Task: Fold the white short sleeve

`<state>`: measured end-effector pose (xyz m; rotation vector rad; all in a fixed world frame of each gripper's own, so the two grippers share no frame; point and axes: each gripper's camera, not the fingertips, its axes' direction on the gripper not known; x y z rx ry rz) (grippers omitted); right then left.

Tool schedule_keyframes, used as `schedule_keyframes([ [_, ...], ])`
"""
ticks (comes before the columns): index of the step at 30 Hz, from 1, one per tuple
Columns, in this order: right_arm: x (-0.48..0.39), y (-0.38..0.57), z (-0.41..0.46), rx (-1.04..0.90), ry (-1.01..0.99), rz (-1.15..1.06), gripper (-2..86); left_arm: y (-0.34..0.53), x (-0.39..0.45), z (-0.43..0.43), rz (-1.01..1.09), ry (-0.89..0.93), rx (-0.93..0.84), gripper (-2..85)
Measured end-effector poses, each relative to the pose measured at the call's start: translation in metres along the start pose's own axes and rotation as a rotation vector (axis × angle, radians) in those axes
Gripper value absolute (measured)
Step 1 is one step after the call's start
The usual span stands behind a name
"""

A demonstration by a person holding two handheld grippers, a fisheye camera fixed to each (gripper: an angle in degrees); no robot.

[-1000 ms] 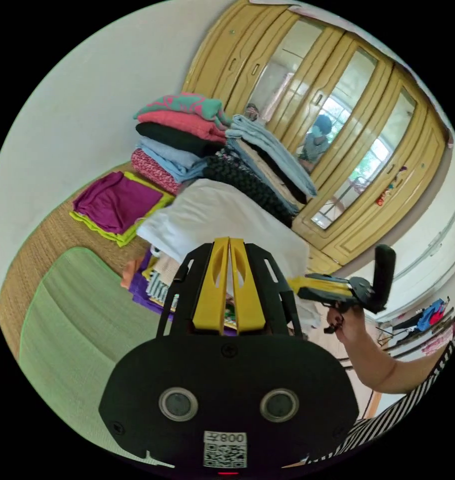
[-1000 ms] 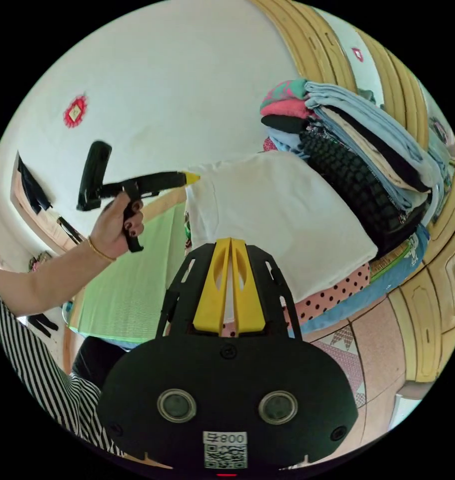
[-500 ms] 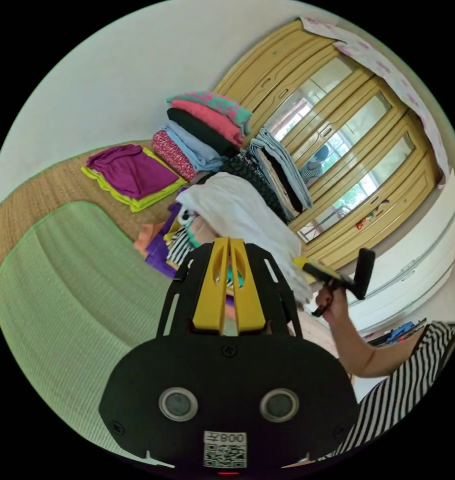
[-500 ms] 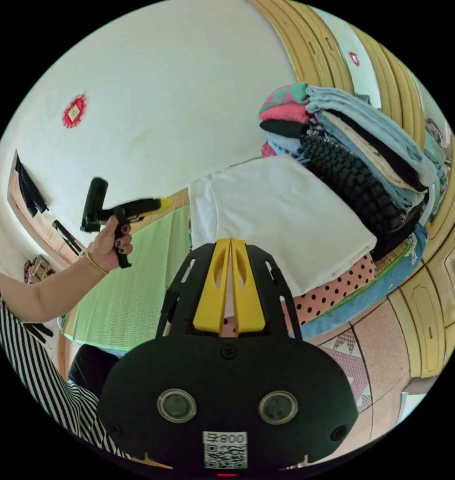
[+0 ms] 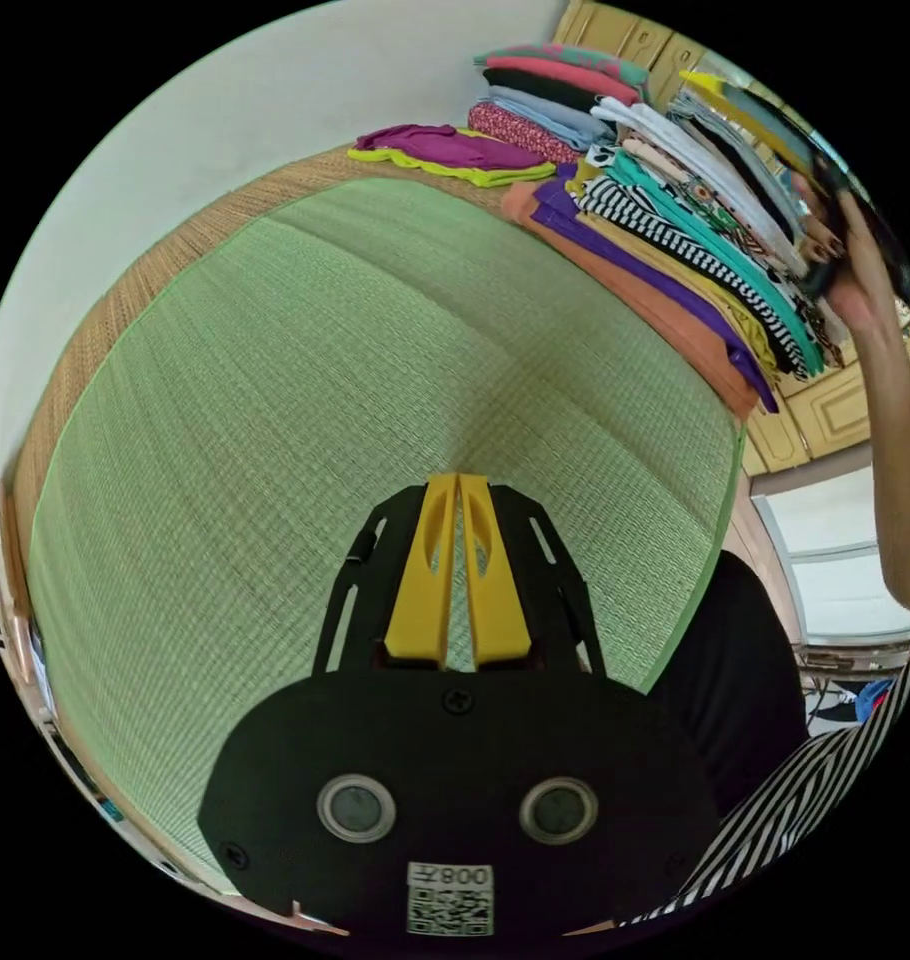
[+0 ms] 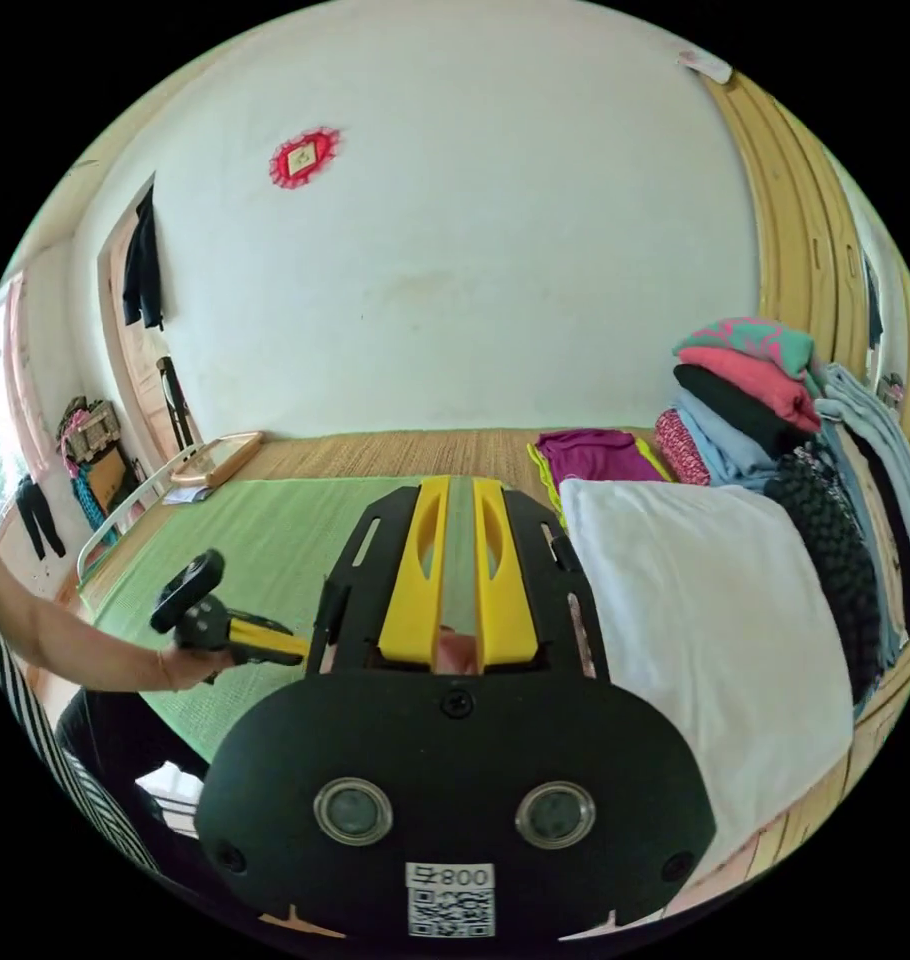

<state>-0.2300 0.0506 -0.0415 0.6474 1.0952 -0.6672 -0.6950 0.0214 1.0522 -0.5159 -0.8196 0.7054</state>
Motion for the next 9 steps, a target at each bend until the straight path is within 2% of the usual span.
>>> schedule_keyframes([
  [6,0.010,-0.054,0.154,-0.120,0.064,0.016,7.7,0.034,-0.006,-0.043,-0.037,-0.030,0.144,0.4],
  [9,0.032,-0.080,0.219,-0.155,0.126,0.065,7.7,0.041,-0.013,-0.065,-0.042,-0.013,0.150,0.4],
])
